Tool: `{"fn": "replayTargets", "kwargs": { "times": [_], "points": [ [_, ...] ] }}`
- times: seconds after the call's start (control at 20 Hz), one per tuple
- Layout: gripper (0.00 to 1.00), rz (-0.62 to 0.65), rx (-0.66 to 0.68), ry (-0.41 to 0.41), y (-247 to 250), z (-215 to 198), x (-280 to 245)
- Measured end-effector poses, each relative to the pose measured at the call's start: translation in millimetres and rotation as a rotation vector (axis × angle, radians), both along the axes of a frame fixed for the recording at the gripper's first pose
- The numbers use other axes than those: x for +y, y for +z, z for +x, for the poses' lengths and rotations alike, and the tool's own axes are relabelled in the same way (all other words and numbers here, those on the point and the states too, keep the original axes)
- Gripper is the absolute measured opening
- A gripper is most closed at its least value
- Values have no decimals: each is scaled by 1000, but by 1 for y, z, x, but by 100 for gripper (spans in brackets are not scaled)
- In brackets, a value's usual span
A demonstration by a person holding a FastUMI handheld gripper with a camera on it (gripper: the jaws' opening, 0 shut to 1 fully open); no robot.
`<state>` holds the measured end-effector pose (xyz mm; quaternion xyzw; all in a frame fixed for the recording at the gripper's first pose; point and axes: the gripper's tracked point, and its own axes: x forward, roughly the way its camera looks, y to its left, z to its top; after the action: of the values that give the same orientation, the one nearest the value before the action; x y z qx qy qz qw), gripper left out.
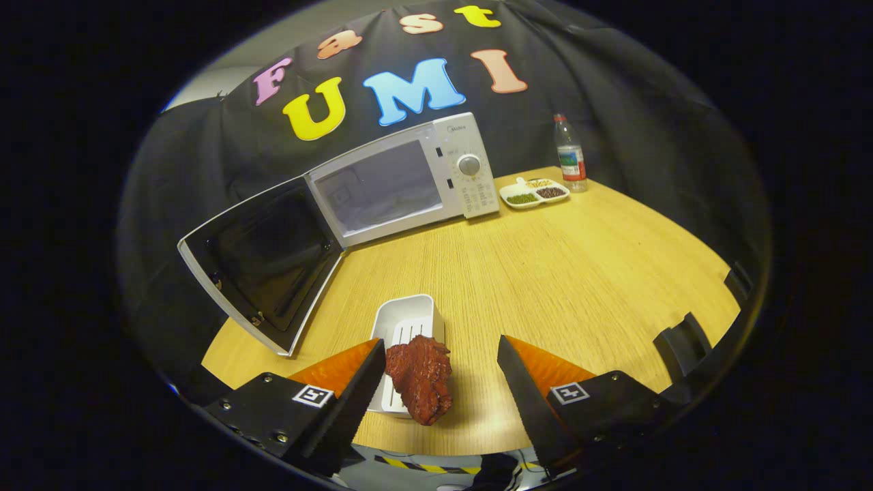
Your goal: Open the microwave, put the food inside, and close the microwave door.
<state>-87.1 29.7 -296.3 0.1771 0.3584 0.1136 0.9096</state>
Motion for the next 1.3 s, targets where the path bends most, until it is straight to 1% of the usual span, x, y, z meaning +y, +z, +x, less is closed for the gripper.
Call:
{"fn": "replayTargets", "kwargs": {
  "times": [0.05,0.1,0.2,0.25,0.3,0.35,0.4,0.5,0.55,0.6,0.65,0.7,0.75,0.9,1.1,1.3],
  "points": [
    [99,25,29,2,-5,-3,4],
    [85,42,54,3,-7,-6,6],
    [71,80,106,23,-15,-10,13],
    [65,95,122,14,-16,-8,15],
    [56,114,135,16,-14,-10,18],
    [52,131,141,18,-11,-9,21],
    [36,124,147,23,-15,-7,24],
    [36,134,128,43,-6,-6,27],
    [24,122,134,62,-3,-6,26],
    [24,106,128,85,-3,-6,27],
    [24,113,103,81,5,5,25],
    [10,98,99,73,6,7,21],
    [10,81,97,82,6,10,23],
    [10,85,103,116,14,18,26],
    [10,119,79,128,38,37,29],
    [10,168,24,143,73,68,37]
  ]
}}
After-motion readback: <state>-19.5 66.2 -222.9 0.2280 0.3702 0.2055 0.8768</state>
